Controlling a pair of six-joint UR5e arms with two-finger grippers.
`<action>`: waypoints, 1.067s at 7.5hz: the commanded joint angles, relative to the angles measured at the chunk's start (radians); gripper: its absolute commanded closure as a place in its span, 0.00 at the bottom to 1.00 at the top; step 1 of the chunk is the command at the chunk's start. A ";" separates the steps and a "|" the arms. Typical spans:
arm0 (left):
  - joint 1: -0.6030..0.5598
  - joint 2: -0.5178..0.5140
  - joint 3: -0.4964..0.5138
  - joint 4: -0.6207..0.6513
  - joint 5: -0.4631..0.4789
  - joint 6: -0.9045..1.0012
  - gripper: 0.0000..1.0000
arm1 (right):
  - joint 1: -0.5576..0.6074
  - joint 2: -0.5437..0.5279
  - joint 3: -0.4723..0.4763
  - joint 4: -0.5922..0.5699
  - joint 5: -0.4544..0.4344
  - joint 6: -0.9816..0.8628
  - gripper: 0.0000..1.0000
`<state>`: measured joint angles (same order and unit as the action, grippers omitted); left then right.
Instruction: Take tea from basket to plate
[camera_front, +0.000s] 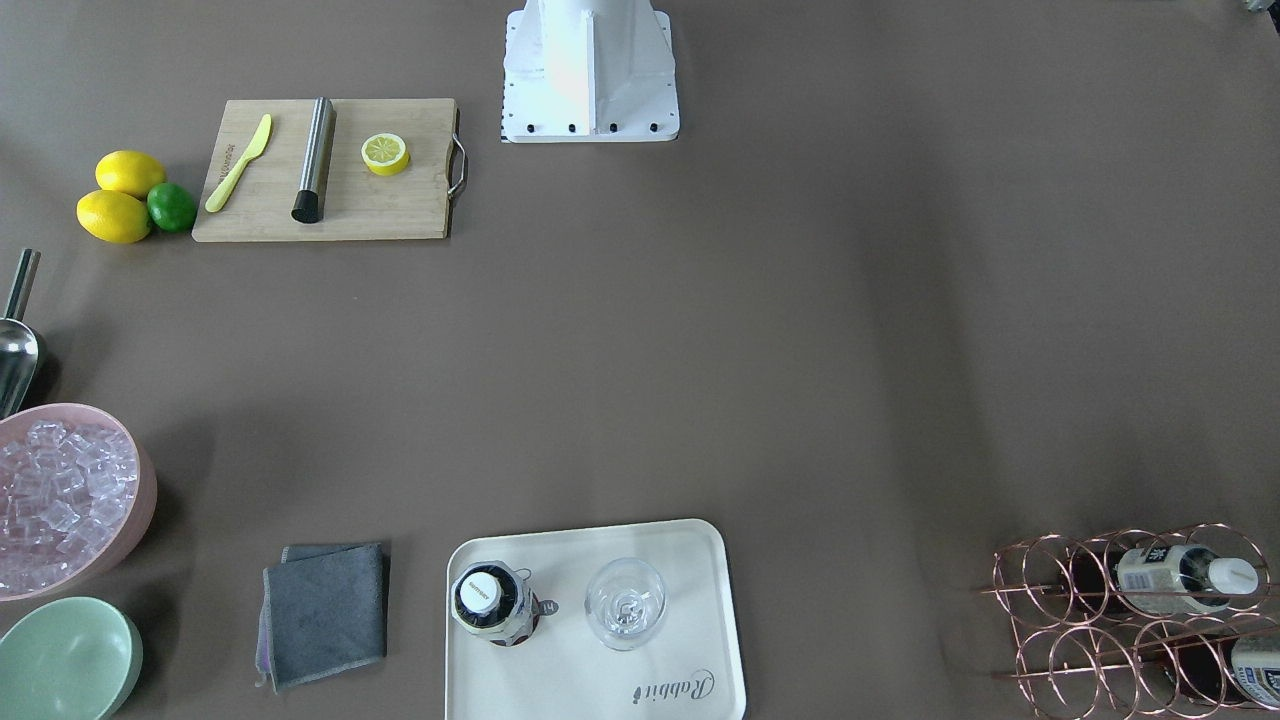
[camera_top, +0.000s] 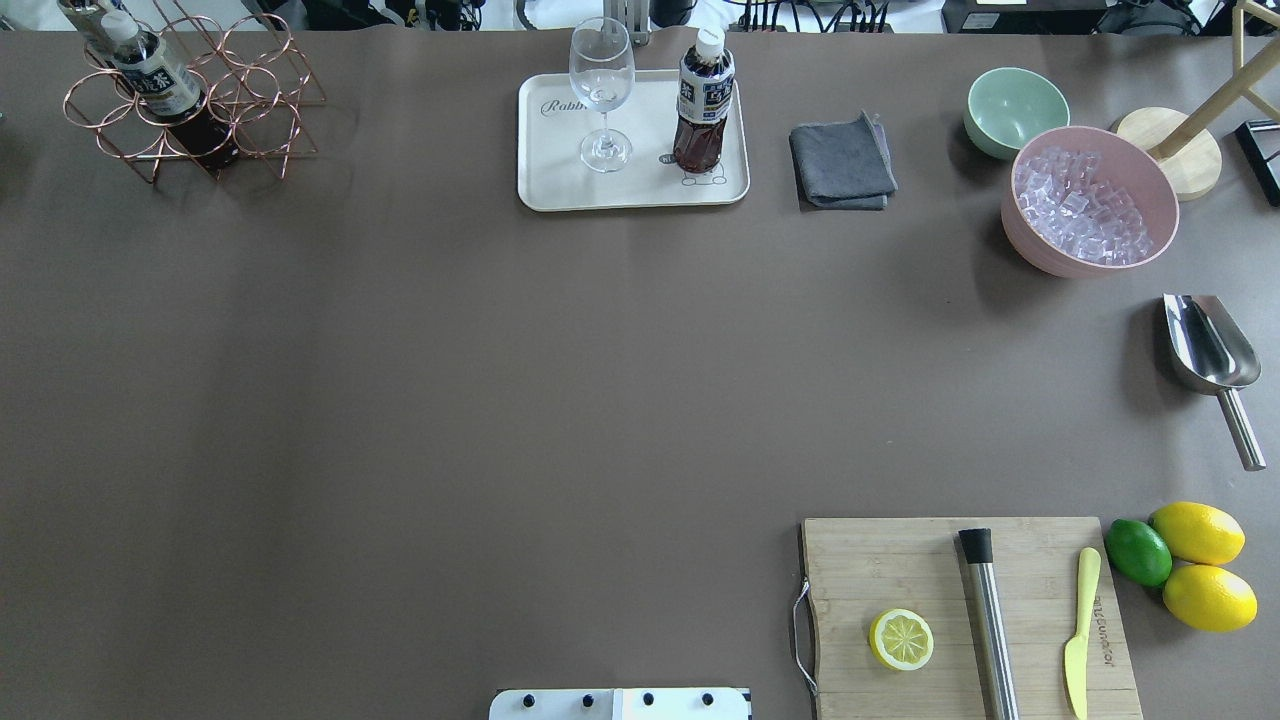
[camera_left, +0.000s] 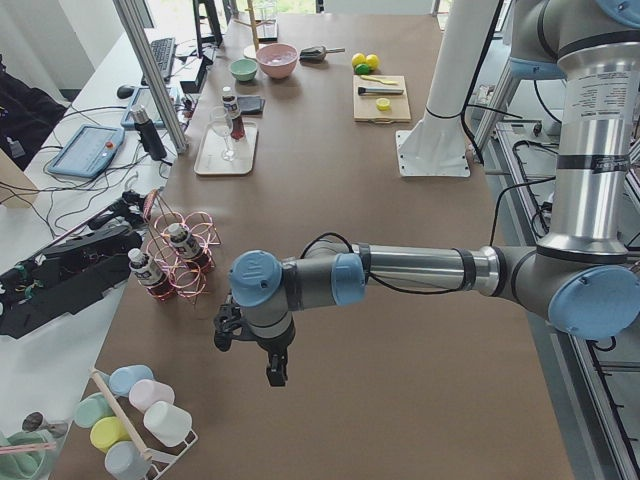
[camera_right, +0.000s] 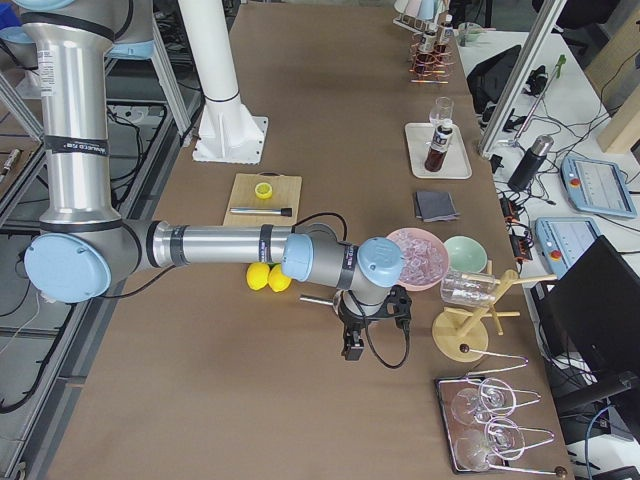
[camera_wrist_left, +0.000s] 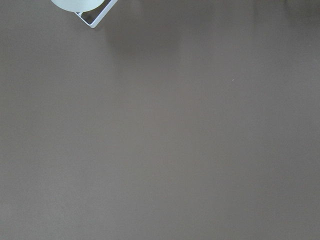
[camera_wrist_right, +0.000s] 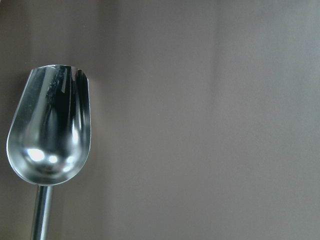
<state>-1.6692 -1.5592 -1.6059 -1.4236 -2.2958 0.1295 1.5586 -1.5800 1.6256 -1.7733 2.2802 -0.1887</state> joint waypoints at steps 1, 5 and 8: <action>-0.003 0.085 0.003 -0.169 -0.005 -0.004 0.01 | 0.000 0.000 0.000 0.000 0.001 0.000 0.00; 0.005 0.070 -0.006 -0.166 -0.002 -0.005 0.01 | 0.000 0.000 -0.001 0.000 0.001 0.000 0.00; 0.048 0.071 -0.061 -0.169 -0.007 -0.117 0.01 | 0.000 0.000 -0.006 0.000 0.001 -0.002 0.00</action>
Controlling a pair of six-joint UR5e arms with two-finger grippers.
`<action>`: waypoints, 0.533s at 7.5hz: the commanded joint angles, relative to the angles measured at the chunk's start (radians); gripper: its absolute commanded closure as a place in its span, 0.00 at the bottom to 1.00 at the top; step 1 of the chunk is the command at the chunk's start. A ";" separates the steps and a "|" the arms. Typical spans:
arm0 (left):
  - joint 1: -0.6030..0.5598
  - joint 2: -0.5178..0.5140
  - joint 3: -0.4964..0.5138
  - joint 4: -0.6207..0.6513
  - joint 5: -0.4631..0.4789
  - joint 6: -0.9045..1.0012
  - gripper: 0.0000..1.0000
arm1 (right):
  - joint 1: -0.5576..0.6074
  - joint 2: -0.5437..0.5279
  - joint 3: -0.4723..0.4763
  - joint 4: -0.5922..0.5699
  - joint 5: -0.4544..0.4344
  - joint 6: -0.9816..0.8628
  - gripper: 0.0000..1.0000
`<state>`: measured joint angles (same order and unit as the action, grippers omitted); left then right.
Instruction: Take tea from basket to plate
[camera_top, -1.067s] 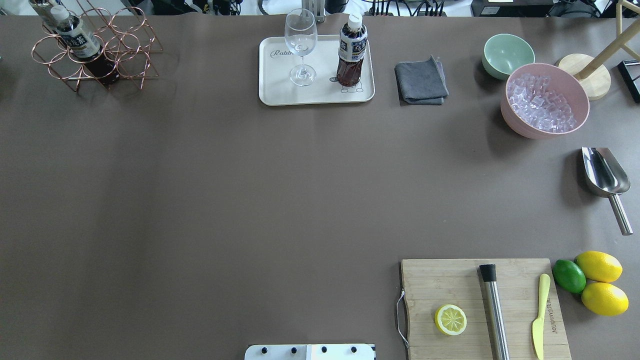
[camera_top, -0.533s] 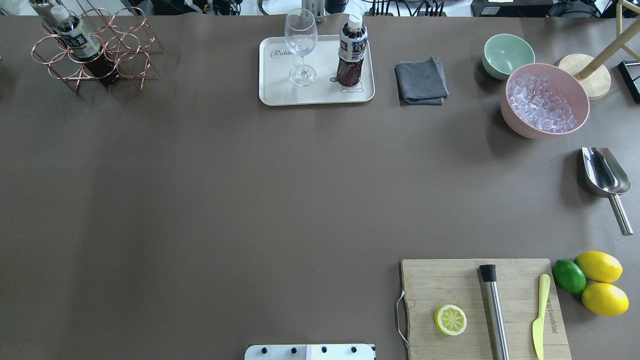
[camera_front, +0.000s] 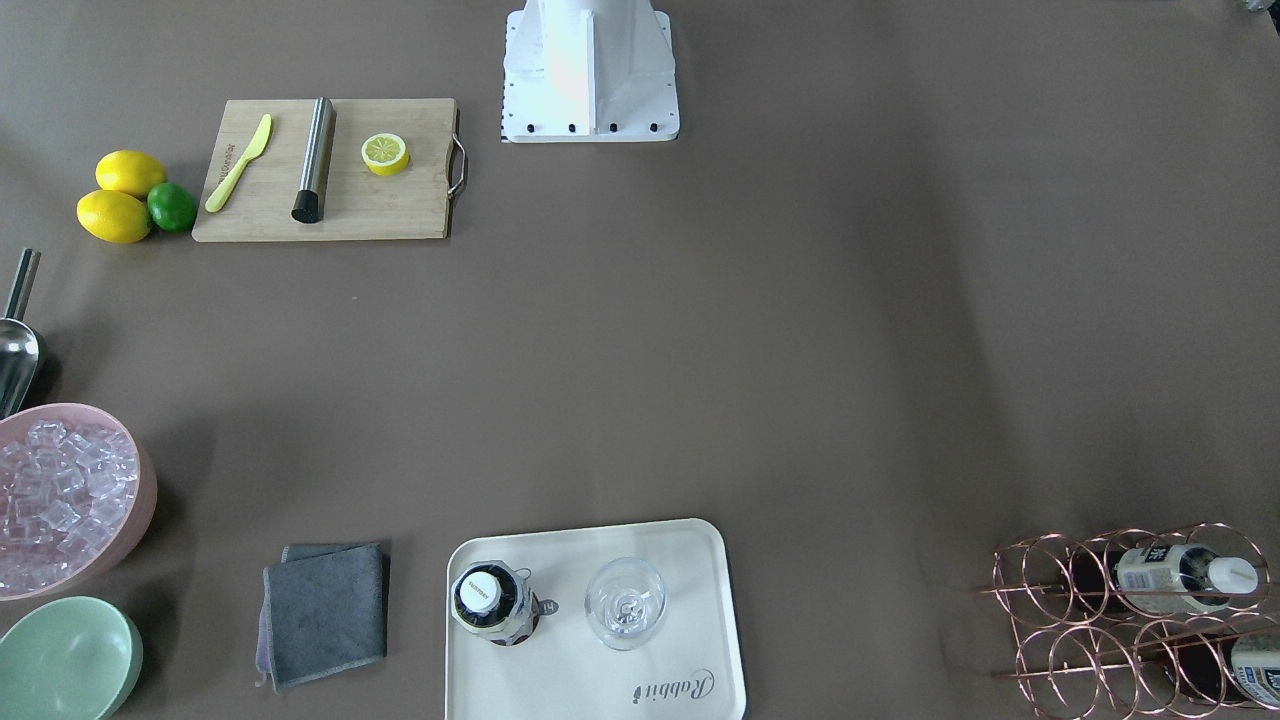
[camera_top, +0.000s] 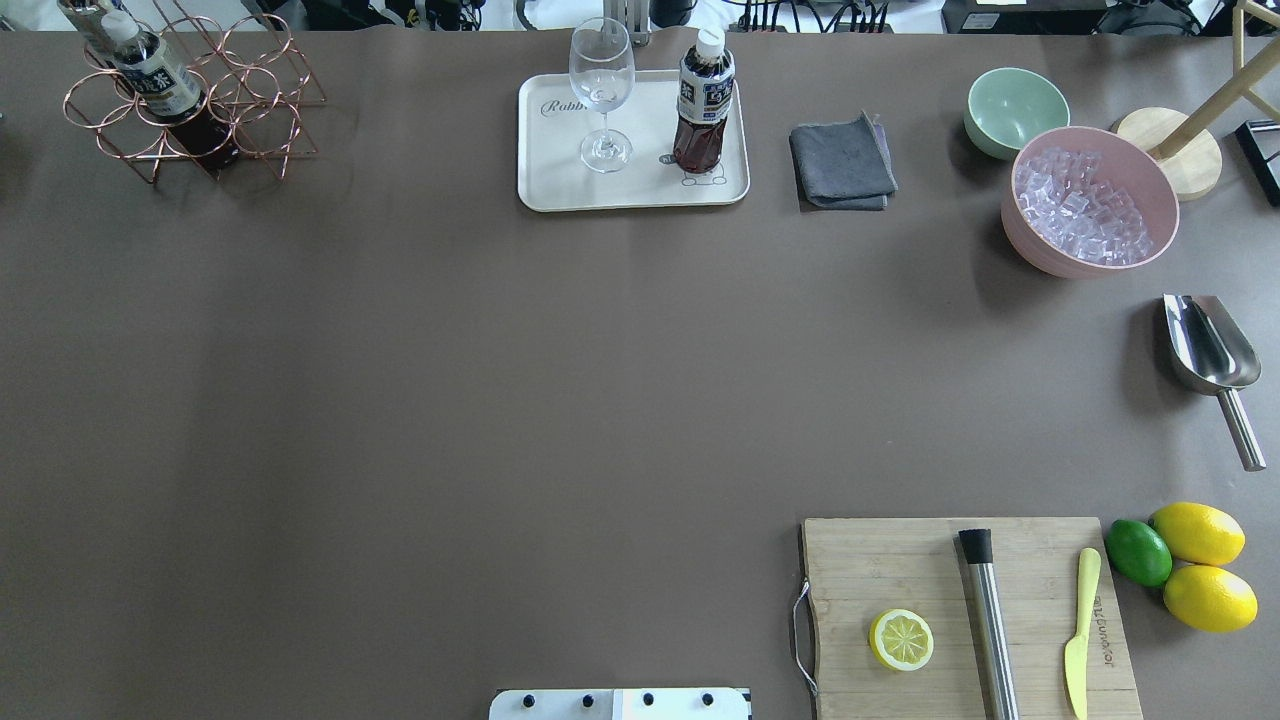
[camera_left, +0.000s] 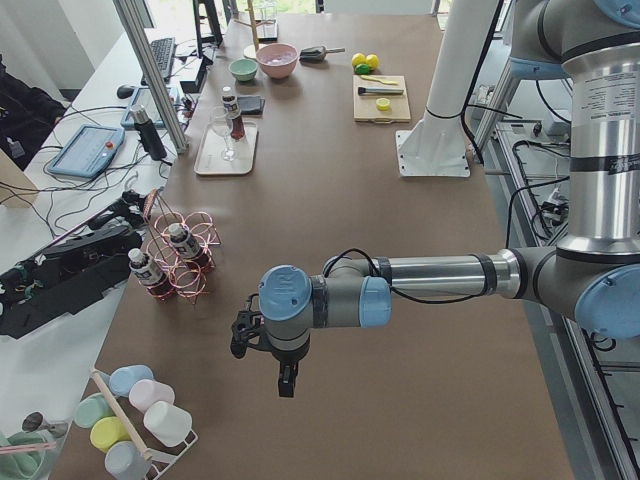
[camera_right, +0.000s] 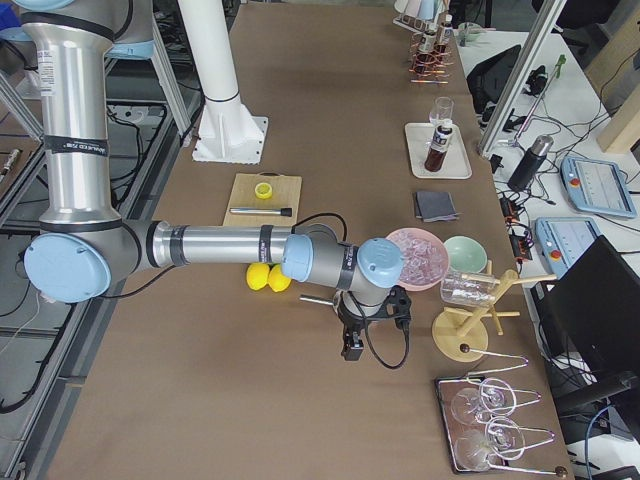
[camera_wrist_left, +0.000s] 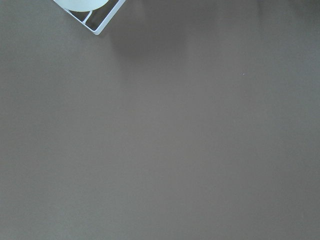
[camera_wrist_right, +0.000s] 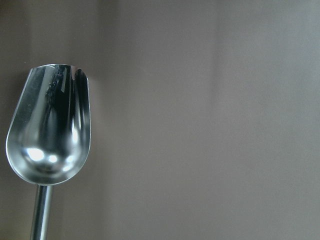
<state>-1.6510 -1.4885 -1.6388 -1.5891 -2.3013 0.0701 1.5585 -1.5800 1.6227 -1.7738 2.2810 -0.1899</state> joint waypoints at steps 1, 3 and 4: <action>0.034 0.001 -0.029 -0.006 0.000 -0.058 0.01 | 0.000 0.000 0.005 0.001 0.002 0.001 0.00; 0.037 0.001 -0.029 -0.008 0.000 -0.058 0.01 | 0.002 0.000 0.003 0.001 0.041 0.001 0.00; 0.037 0.001 -0.029 -0.009 0.000 -0.058 0.01 | 0.002 0.000 0.005 0.001 0.052 0.001 0.00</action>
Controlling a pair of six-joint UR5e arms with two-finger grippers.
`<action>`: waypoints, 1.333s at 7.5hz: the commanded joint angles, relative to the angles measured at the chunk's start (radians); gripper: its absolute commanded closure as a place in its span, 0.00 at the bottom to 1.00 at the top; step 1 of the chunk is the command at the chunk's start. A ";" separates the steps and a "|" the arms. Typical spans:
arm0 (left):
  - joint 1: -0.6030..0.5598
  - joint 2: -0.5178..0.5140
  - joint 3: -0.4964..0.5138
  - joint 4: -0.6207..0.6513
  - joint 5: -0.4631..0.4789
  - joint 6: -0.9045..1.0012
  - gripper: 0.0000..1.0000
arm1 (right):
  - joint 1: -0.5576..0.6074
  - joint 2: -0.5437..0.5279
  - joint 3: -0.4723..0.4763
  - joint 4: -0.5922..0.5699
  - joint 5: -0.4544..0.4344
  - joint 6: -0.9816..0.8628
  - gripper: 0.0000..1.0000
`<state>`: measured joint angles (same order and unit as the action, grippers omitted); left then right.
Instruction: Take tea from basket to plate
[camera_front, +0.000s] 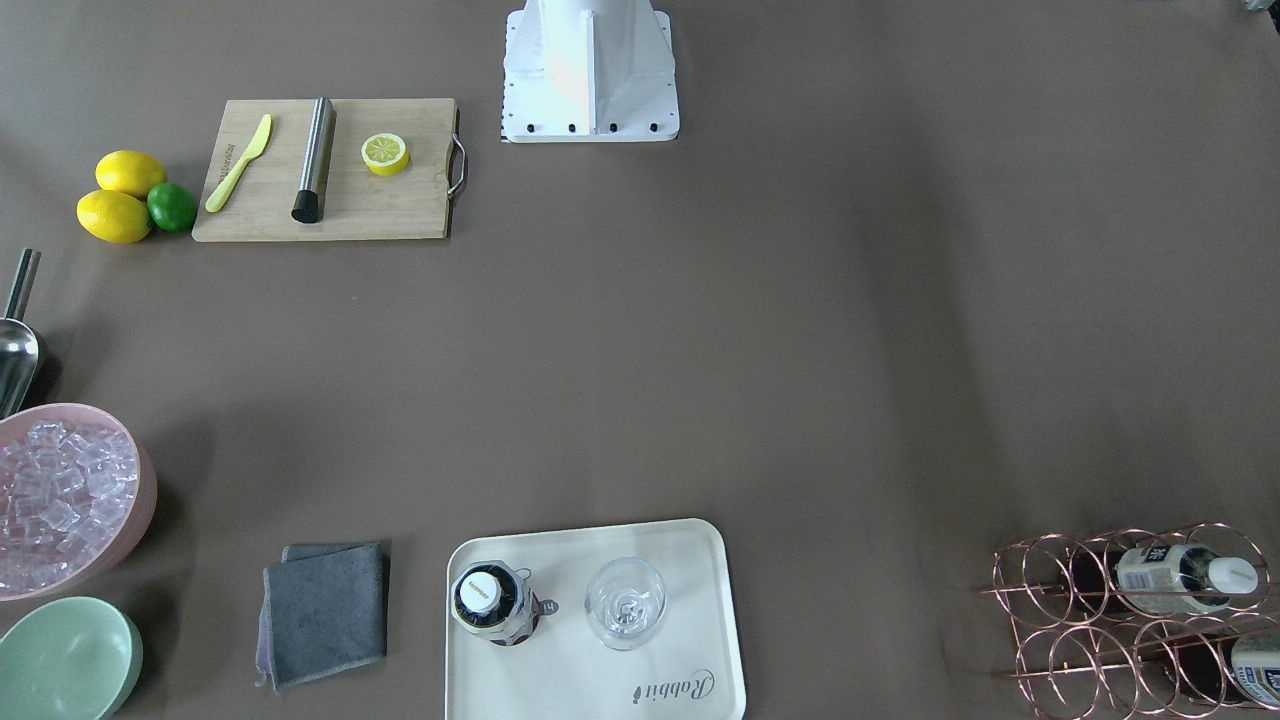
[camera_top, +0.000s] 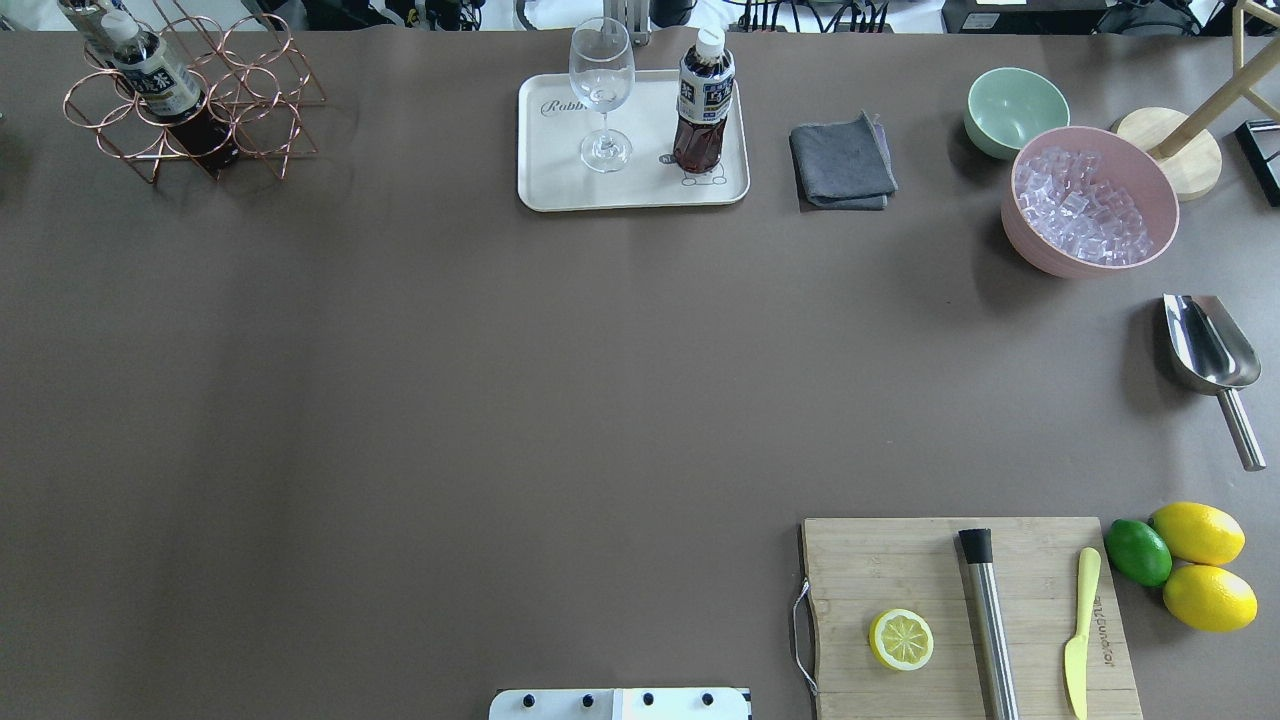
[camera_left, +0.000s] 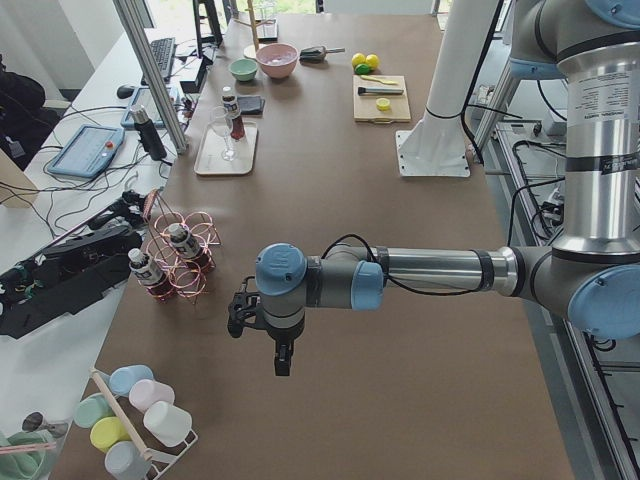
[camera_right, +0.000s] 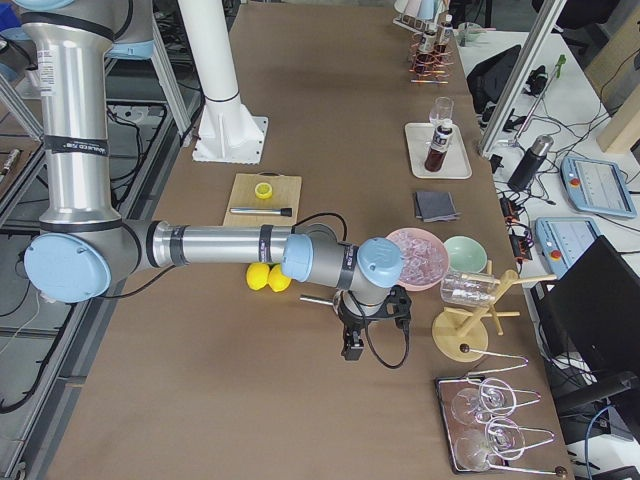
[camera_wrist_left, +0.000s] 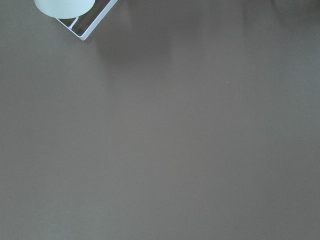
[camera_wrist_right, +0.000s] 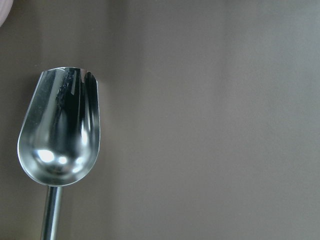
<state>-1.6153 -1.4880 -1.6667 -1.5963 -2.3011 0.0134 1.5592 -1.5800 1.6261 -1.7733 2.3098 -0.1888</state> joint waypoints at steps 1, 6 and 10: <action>0.002 0.000 0.002 -0.004 0.000 -0.001 0.01 | -0.001 0.000 0.001 0.000 0.025 0.000 0.00; 0.002 -0.002 0.005 -0.005 0.000 -0.001 0.01 | -0.001 0.003 0.001 0.000 0.025 0.002 0.00; 0.002 -0.003 0.007 -0.007 0.000 0.000 0.01 | -0.002 0.012 0.001 0.002 0.010 -0.003 0.00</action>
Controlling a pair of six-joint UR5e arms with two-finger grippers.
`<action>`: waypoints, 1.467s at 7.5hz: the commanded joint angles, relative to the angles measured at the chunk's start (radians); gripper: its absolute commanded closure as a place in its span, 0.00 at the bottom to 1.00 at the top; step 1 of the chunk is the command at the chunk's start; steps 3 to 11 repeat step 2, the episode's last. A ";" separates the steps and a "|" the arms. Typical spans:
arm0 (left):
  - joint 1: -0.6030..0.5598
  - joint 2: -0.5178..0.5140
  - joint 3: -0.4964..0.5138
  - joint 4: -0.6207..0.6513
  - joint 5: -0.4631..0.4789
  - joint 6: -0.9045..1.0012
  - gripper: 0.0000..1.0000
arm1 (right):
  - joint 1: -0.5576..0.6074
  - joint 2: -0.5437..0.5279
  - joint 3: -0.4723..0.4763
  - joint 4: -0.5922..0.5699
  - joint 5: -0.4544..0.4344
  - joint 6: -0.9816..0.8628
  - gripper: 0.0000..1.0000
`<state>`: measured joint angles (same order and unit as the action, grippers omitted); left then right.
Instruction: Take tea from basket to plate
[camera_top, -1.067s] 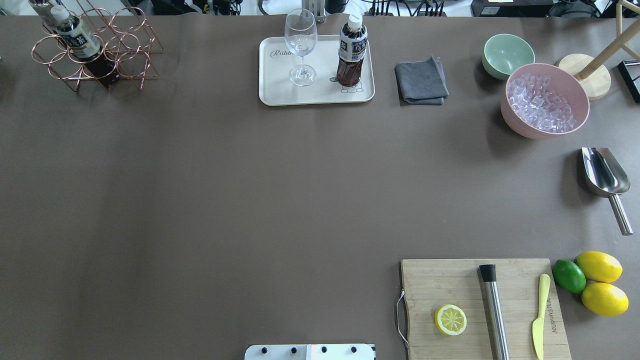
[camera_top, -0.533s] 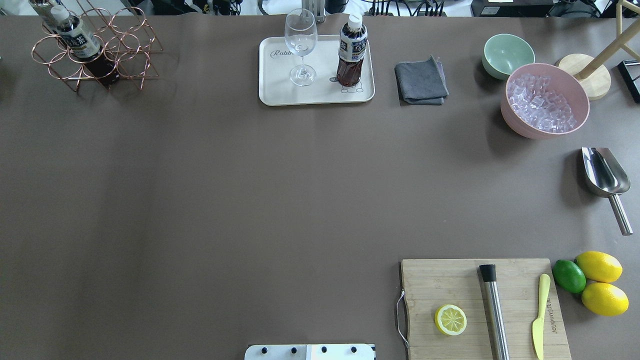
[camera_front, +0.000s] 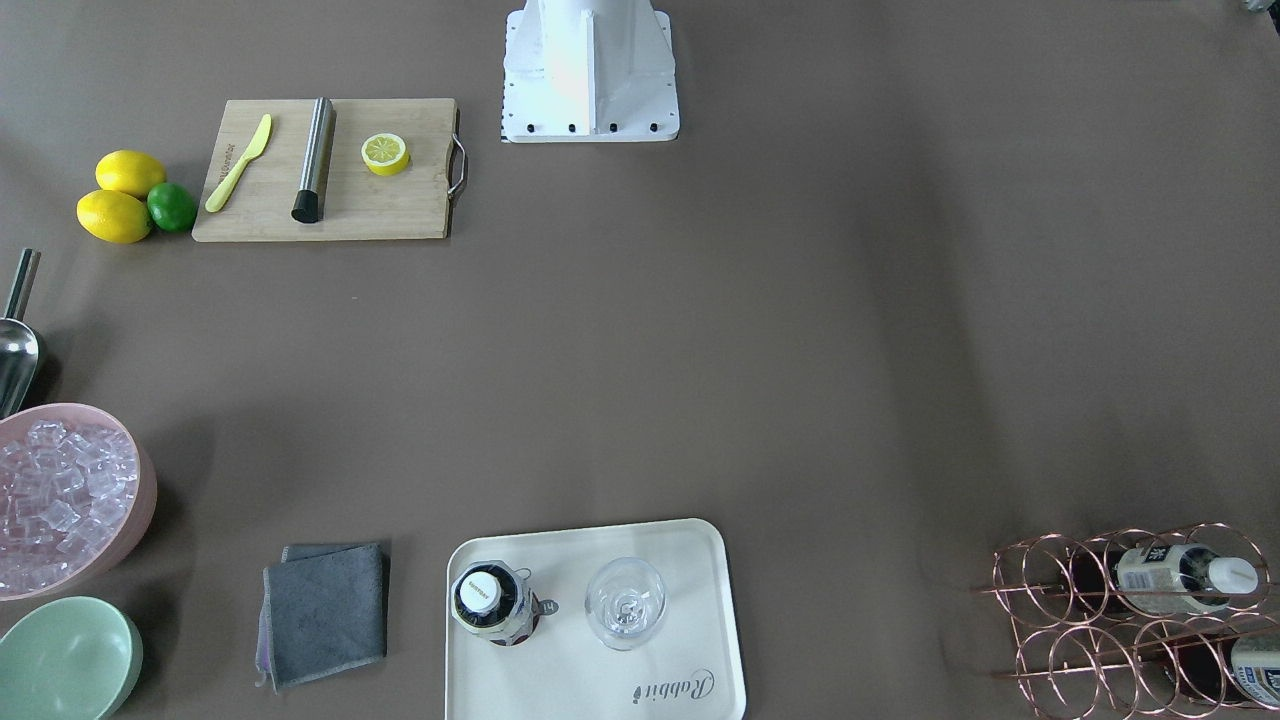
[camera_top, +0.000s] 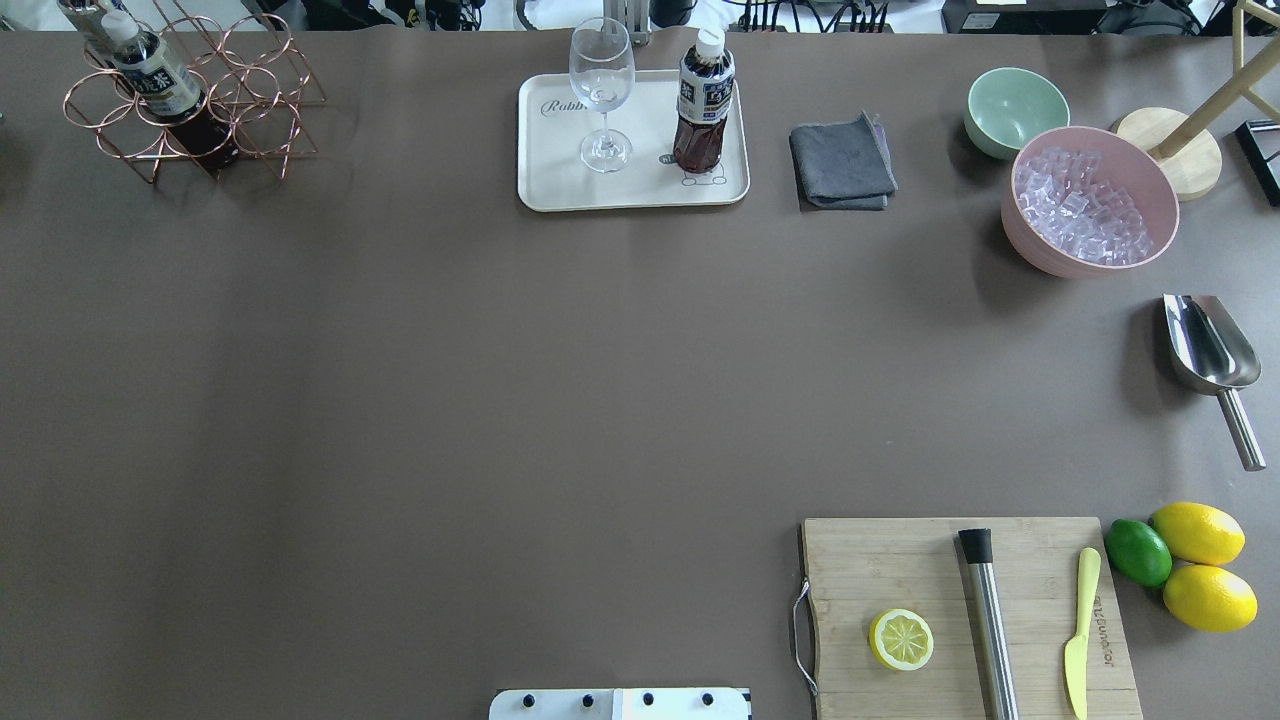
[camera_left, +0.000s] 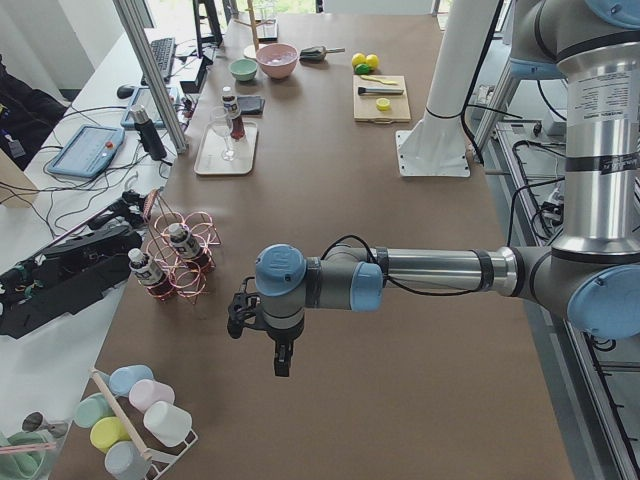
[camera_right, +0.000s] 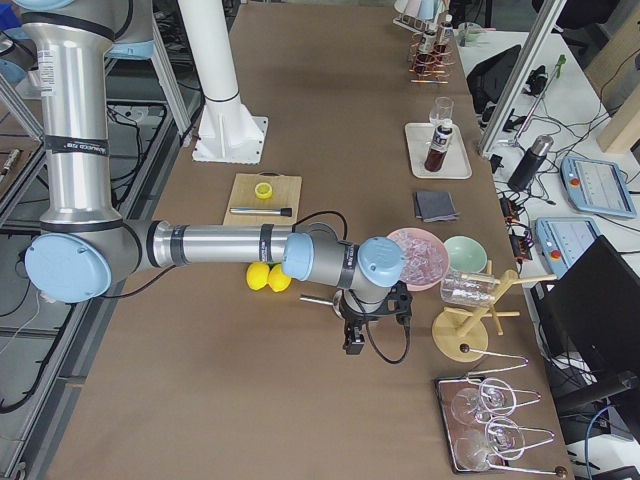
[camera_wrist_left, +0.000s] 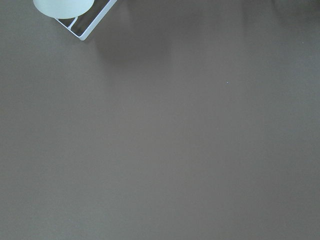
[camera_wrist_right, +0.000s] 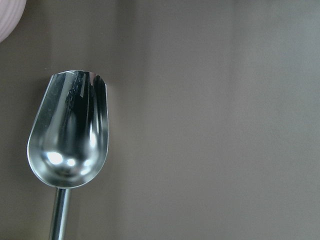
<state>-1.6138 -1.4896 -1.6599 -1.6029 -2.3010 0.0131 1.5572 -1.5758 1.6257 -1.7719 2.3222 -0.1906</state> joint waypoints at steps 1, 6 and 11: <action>0.000 -0.003 0.000 0.000 0.002 -0.001 0.02 | 0.000 0.016 0.003 0.000 -0.003 -0.001 0.00; 0.000 -0.003 0.000 0.000 0.002 -0.001 0.01 | 0.000 0.017 0.002 0.015 -0.003 -0.001 0.00; 0.000 -0.003 0.000 0.000 0.002 -0.001 0.01 | 0.000 0.017 0.002 0.015 -0.003 -0.001 0.00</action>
